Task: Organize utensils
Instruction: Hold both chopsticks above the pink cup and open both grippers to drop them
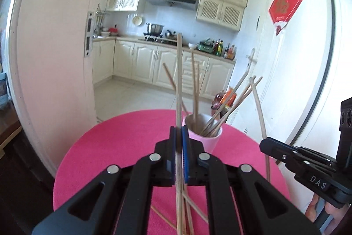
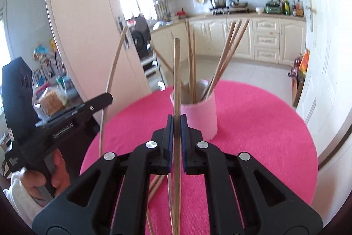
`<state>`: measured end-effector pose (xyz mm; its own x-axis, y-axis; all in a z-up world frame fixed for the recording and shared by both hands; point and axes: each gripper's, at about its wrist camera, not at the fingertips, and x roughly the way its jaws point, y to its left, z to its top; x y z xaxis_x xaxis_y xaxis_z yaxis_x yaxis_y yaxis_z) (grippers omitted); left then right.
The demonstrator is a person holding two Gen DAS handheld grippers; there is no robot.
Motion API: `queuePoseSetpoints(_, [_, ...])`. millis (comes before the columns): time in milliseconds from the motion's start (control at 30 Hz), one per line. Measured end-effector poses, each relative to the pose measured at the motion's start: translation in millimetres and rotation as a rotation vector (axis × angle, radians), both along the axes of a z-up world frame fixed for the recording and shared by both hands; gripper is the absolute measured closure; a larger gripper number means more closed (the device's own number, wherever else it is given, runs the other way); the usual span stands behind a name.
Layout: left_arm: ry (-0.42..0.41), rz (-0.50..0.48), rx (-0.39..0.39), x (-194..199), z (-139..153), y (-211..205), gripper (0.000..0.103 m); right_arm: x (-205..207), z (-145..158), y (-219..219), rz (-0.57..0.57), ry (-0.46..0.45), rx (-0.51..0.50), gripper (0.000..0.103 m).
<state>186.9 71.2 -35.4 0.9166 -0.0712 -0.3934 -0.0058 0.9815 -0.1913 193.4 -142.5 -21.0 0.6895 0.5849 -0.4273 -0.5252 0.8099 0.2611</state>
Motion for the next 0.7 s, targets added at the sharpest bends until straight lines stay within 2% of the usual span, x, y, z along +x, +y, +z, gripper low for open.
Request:
queuePoseSetpoints(133, [-0.137,-0.028,0.019,-4,19,-13,0.097,-1,14,-7,-0.034,-0.13,0.109,0.097])
queuePoseSetpoints(267, [-0.234,-0.055,0.009,3,32,-31,0.097,4,24,-9,-0.071,-0.257,0.193,0.096])
queuePoseSetpoints(467, [-0.335,-0.063,-0.006,29,44,-45,0.097,22,35,-7,-0.135,-0.403,0.267,0.096])
queuePoseSetpoints(700, [-0.396,-0.056,0.003,60,39,-48,0.097,50,35,-2,-0.169,-0.472,0.315,0.096])
